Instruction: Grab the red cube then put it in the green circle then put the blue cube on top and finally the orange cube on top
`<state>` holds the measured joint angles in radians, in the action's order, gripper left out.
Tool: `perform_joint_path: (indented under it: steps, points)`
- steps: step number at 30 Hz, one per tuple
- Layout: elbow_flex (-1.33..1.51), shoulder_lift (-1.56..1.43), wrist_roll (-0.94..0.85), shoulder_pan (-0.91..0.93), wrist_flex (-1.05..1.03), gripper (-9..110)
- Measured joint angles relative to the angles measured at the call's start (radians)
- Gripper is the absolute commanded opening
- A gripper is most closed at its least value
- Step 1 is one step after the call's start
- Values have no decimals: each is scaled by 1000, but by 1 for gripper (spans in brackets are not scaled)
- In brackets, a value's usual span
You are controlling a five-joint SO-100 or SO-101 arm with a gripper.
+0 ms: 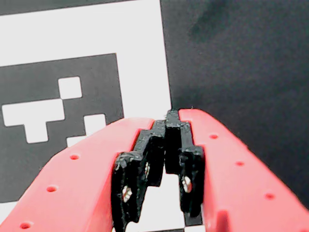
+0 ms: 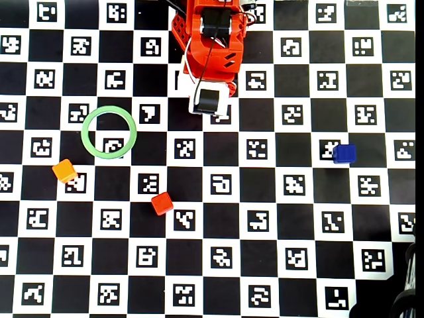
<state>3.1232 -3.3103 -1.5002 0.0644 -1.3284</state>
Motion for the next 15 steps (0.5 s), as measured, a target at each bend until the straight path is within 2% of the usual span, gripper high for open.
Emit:
perform_joint_path:
  steps: [7,15]
  points:
    - [-92,153,89,-8,34,-6]
    - [-500,614,307,-9,21,-6]
